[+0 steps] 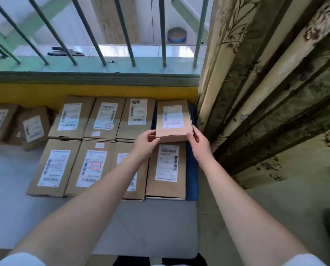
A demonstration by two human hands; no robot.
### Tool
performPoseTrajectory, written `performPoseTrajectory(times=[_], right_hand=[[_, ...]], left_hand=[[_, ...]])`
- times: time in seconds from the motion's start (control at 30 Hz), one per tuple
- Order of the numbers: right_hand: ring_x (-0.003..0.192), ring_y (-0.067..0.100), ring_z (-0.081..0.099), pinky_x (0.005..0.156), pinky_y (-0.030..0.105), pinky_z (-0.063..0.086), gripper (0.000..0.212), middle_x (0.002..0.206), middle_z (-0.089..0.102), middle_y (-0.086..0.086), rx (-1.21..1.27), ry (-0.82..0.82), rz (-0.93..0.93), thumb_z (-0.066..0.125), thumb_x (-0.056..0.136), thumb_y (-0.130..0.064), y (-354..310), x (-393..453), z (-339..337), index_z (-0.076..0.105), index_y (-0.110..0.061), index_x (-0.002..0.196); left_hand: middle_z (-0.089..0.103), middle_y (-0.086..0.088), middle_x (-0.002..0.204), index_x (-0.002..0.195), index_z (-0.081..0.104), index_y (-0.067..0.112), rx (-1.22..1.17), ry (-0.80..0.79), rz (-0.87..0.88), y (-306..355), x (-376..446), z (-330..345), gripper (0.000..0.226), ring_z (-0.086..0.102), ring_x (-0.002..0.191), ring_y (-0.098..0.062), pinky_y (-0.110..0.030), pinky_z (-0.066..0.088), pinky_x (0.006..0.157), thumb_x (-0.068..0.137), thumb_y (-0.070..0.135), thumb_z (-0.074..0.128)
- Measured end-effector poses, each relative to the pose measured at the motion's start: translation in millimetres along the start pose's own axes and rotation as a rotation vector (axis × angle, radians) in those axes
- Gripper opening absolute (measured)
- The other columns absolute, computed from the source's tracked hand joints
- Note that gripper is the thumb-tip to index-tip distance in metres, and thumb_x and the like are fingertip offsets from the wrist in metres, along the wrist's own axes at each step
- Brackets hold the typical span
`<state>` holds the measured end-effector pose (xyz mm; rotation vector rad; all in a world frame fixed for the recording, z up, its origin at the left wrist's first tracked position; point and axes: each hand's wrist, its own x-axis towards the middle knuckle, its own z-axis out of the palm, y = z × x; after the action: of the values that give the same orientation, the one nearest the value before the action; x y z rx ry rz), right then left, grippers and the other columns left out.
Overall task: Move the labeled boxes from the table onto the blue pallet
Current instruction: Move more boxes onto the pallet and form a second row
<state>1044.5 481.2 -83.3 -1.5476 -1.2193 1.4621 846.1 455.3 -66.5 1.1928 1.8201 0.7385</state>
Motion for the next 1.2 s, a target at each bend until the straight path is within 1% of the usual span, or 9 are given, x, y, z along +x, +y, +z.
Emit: performPoseTrajectory(times=[0.27,0.37,0.53,0.7,0.87,0.93,1.0,1.1,1.2], right_hand=[[0.127,0.011,0.05,0.103,0.035,0.048,0.046,0.142,0.053,-0.004,-0.046,-0.03,-0.019,0.048,0.102,-0.029,21,12,9,0.041,-0.029,0.147],[0.124,0.009,0.05,0.101,0.032,0.048,0.046,0.141,0.054,-0.004,-0.059,-0.002,-0.019,0.049,0.102,-0.028,23,13,10,0.042,-0.029,0.147],[0.121,0.006,0.05,0.095,0.024,0.046,0.046,0.14,0.055,-0.003,-0.129,0.033,-0.044,0.048,0.102,-0.029,21,12,10,0.042,-0.025,0.148],[0.118,0.018,0.053,0.093,0.029,0.047,0.046,0.134,0.051,0.006,-0.309,0.061,-0.003,0.052,0.099,-0.029,22,14,15,0.048,-0.023,0.144],[0.115,0.018,0.053,0.085,0.026,0.045,0.054,0.141,0.045,0.009,-0.388,0.052,0.035,0.055,0.097,-0.025,14,8,18,0.04,-0.021,0.148],[0.127,0.022,0.044,0.095,0.03,0.043,0.07,0.152,0.031,0.008,-0.502,0.037,0.02,0.059,0.095,-0.033,9,-5,20,0.025,-0.021,0.154],[0.145,0.031,0.023,0.11,0.043,0.035,0.093,0.163,0.01,0.005,-0.734,-0.028,0.007,0.064,0.088,-0.049,6,-25,24,0.007,-0.024,0.157],[0.15,0.037,0.004,0.116,0.051,0.025,0.113,0.165,-0.011,0.007,-0.986,-0.158,-0.022,0.065,0.076,-0.068,10,-60,31,-0.005,-0.031,0.156],[0.149,0.039,0.008,0.116,0.046,0.024,0.111,0.164,-0.013,0.011,-0.916,-0.172,0.073,0.069,0.076,-0.062,24,-85,42,-0.002,-0.032,0.156]], left_hand=[[0.061,0.0,0.131,0.141,0.047,0.02,0.115,0.071,0.012,-4,6,12,0.043,0.055,0.12,-0.017,-0.022,0.039,0.093,0.098,0.019,0.052],[0.064,0.001,0.127,0.139,0.049,0.023,0.166,0.077,0.019,-9,10,11,0.044,0.059,0.115,-0.017,-0.024,0.043,0.092,0.095,0.019,0.055],[0.067,0.004,0.1,0.138,0.051,0.026,0.262,0.053,-0.004,-11,14,9,0.045,0.061,0.091,-0.015,-0.024,0.043,0.075,0.093,0.023,0.057],[0.056,0.0,0.111,0.139,0.047,0.018,0.378,0.032,0.071,-20,5,-1,0.054,0.06,0.097,-0.019,-0.03,0.051,0.085,0.088,0.026,0.061],[0.042,0.001,0.122,0.145,0.039,0.021,0.513,0.021,0.215,-40,-31,-28,0.064,0.045,0.117,-0.016,-0.031,0.044,0.099,0.088,0.033,0.064],[0.034,0.0,0.142,0.151,0.025,0.027,0.658,-0.09,0.272,-50,-43,-45,0.082,0.03,0.135,-0.018,-0.038,0.035,0.112,0.083,0.05,0.064],[0.01,-0.003,0.16,0.154,0.004,0.033,0.826,-0.262,0.3,-59,-55,-58,0.105,0.009,0.148,-0.023,-0.045,0.019,0.12,0.073,0.07,0.06],[-0.02,-0.006,0.161,0.151,-0.017,0.034,1.035,-0.45,0.367,-78,-76,-65,0.125,-0.017,0.149,-0.028,-0.049,0.002,0.121,0.062,0.084,0.055],[-0.026,-0.011,0.159,0.149,-0.024,0.029,1.104,-0.503,0.382,-92,-96,-61,0.13,-0.025,0.146,-0.031,-0.05,-0.005,0.12,0.062,0.083,0.056]])
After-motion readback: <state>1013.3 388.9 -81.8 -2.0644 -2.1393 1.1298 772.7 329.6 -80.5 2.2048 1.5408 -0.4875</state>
